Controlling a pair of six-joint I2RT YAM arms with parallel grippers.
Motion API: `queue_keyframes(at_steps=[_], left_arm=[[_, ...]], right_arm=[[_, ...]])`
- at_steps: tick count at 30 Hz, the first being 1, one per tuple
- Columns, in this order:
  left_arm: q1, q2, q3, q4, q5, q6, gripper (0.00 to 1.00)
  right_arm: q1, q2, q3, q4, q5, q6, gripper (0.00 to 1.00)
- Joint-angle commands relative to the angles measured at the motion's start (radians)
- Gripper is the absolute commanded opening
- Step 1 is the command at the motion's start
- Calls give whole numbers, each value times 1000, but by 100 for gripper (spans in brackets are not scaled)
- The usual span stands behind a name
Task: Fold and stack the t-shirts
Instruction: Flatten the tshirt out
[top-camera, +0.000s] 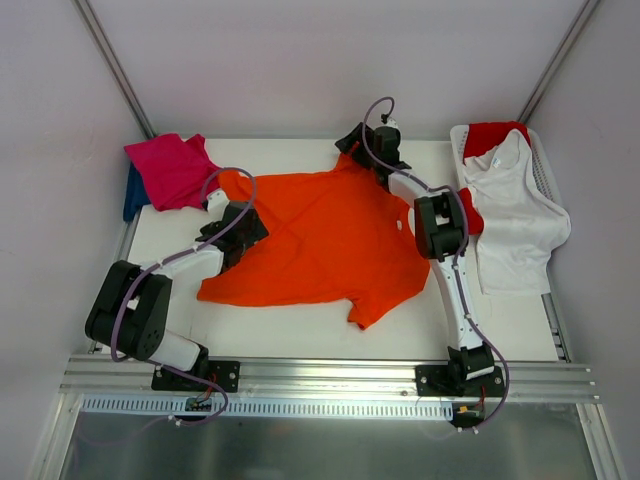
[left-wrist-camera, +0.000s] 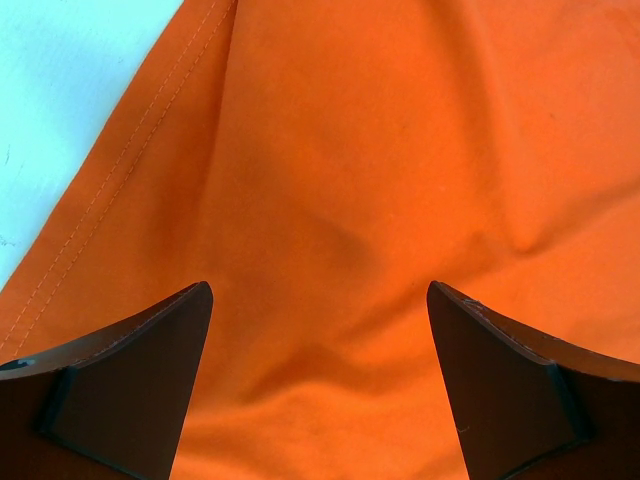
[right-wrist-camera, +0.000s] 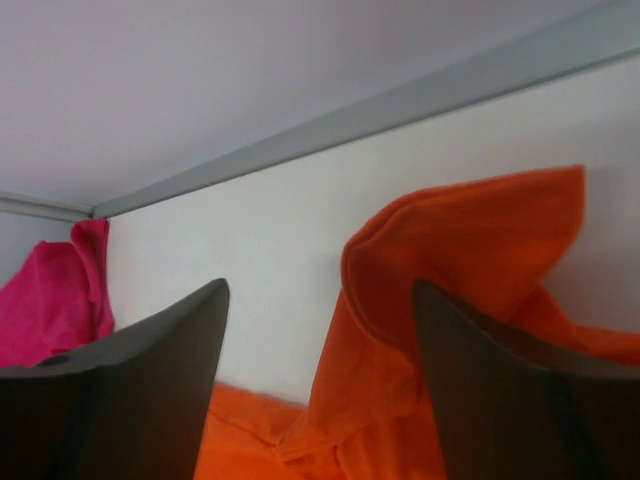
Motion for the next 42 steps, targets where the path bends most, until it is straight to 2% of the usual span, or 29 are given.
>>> queue_keyframes(at_steps=[1,3,7,10,11,13,14,16,17,18,20,21,22,24,26,28,33,35,38,42], left_arm=[[-8,14,31,17,-9,-6,90],[-8,23,34,20,-10,-2,90],[-8,21,36,25,-21,1,90],[-8,-12,30,29,-32,-3,89],[-8,-25,23,34,-35,-3,89],[-8,-55,2,45,-39,-5,89],[-8,-66,-6,52,-41,-6,89],[-8,-98,-23,52,-36,-9,89],[-13,-110,-36,52,-36,-10,89],[-14,-126,-46,52,-35,-10,89],[-24,-172,-64,51,-33,-10,89],[-24,-186,-82,48,-30,-11,89],[-27,-216,-93,45,-23,-14,89],[-33,-244,-128,34,-16,-22,89],[-37,-290,-170,25,-1,-34,89],[-45,-337,-197,16,16,-51,88],[-76,-433,-273,3,53,-77,87],[-82,-451,-291,-1,63,-82,86],[-91,-474,-302,-10,77,-95,86],[-106,-502,-311,-21,88,-108,85]], right_arm=[[14,2,24,182,43,-22,81],[21,2,30,191,89,-60,99],[28,0,113,167,132,-124,100],[29,-110,41,189,150,-182,99],[31,-216,-91,219,157,-199,100],[40,-338,-241,323,196,-257,100],[41,-466,-386,361,219,-276,99],[47,-600,-526,374,261,-301,99],[51,-735,-663,368,276,-304,99],[57,-803,-731,360,293,-302,100],[66,-927,-895,252,340,-301,99],[75,-1042,-937,198,359,-293,99],[80,-1094,-977,79,388,-272,100],[92,-1234,-1084,-41,402,-234,100],[103,-1317,-1158,-188,407,-180,100],[124,-1429,-1293,-265,411,-143,99],[179,-1547,-1563,-359,344,0,99],[218,-1563,-1606,-393,350,24,100],[340,-1572,-1656,-453,416,67,99],[411,-1607,-1718,-528,454,155,100]])
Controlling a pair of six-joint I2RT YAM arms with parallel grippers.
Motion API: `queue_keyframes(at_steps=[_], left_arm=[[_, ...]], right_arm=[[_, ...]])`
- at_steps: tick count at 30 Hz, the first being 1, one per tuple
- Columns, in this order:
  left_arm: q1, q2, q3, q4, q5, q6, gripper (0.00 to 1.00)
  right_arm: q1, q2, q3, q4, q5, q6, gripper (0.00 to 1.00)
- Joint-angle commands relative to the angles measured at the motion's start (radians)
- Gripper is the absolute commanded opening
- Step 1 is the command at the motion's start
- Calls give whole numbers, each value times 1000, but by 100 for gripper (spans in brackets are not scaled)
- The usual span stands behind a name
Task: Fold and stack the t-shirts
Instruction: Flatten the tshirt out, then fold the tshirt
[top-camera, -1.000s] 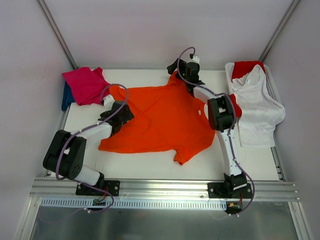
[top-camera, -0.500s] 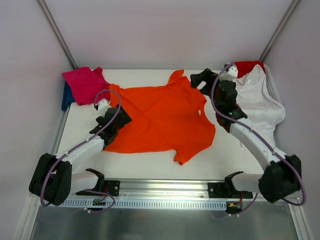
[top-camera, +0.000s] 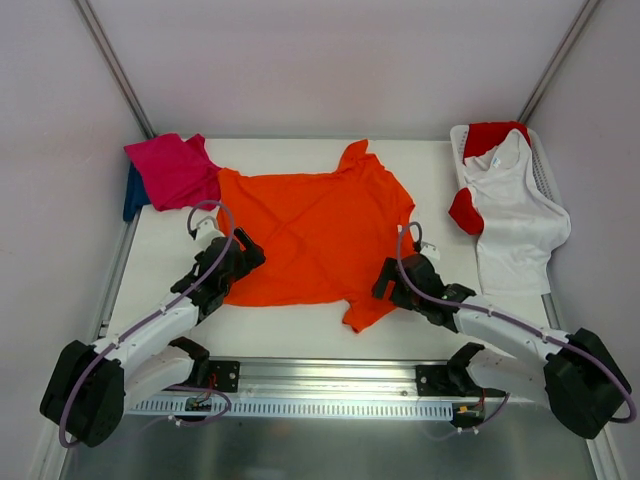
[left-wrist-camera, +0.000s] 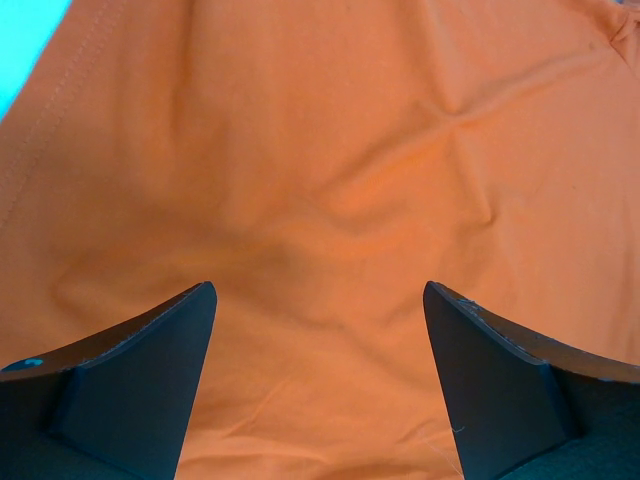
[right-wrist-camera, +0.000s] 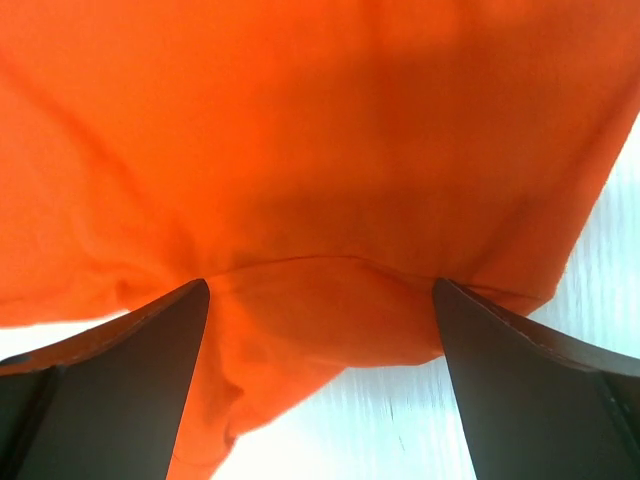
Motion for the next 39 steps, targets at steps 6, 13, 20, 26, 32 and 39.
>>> queue_keyframes(at_steps=[6,13,20,26,32,39], left_arm=[[-29,-55,-33,-14,7,-41,85],[-37,-51,-38,-12,-5,-44,85],[-46,5,-19,-12,-11,-55,85],[-52,40,-13,-1,-18,-53,85],[-52,41,-10,-1,-22,-30,85],[-51,67,-12,2,-33,-32,86]], right_arm=[[148,-182,-61,-268,88,198,100],[298,-379,17,-612,160,293,99],[415,-429,51,-758,92,408,99],[449,-308,-24,-587,99,422,99],[449,-108,-31,-398,107,402,99],[447,72,17,-301,151,370,99]])
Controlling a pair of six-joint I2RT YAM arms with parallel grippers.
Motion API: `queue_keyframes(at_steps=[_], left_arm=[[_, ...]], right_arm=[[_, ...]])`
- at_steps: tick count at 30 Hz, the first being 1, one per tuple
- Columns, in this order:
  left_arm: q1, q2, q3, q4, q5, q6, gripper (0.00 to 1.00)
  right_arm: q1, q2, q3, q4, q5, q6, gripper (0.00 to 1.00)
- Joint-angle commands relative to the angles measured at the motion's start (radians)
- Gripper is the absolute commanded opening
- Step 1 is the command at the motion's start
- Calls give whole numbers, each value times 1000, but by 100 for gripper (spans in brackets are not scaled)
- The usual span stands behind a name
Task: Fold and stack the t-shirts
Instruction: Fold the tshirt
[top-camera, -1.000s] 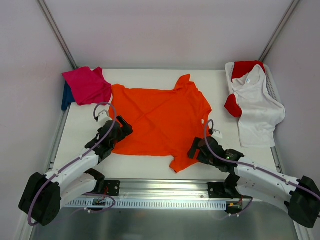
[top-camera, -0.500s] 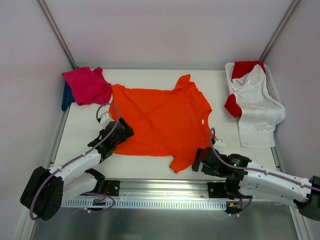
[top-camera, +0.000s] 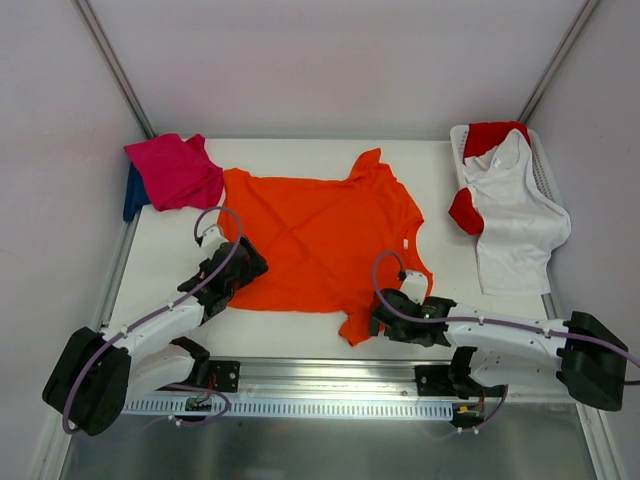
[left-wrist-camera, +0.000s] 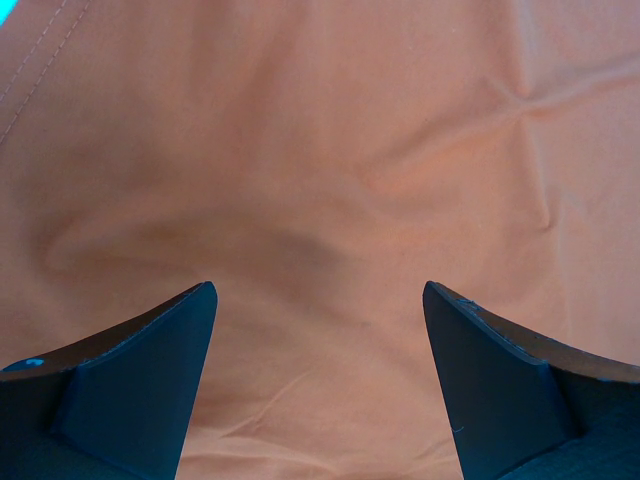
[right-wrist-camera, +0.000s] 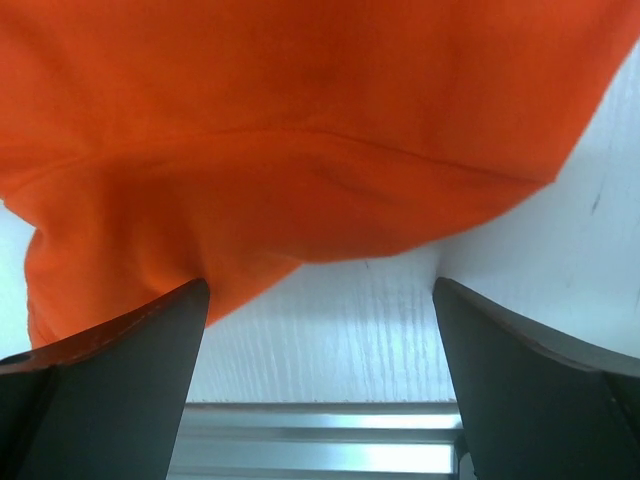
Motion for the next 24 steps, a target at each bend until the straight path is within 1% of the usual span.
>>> queue_keyframes(at_steps=[1,6,7,9,10,12,13,14,15,18,19,20,21,23,24], left_arm=[[-12,21,22,18,-32,11,86],[-11,54,29,27,-33,11,86],[-11,57,30,27,-33,12,86],[-11,64,32,32,-33,14,86],[-11,66,33,33,-35,16,86],[-12,69,32,33,-41,20,86],[-11,67,32,33,-44,22,86],[-12,67,29,32,-47,22,86],[-12,69,29,32,-52,25,86],[-11,72,27,36,-58,26,86],[-12,75,27,36,-56,26,86],[-11,75,26,38,-58,26,86],[-11,80,27,38,-58,28,87],[-12,83,27,41,-59,26,87],[-12,89,29,41,-59,26,87]], right_arm=[[0,96,-30,160,-10,8,100],[-19,211,-1,232,-6,-38,99],[-27,228,-4,270,-20,-46,98],[-53,275,-7,308,-45,-67,93],[-55,289,-7,337,-57,-74,85],[-64,312,-4,353,-68,-84,74],[-66,332,1,362,-71,-86,66],[-67,338,2,365,-69,-90,61],[-70,344,4,365,-68,-97,52],[-75,355,12,367,-66,-109,37],[-76,355,13,365,-68,-112,28],[-76,355,13,365,-68,-113,24],[-76,357,13,365,-69,-115,17],[-78,354,15,364,-72,-118,13],[-79,354,15,364,-74,-120,8]])
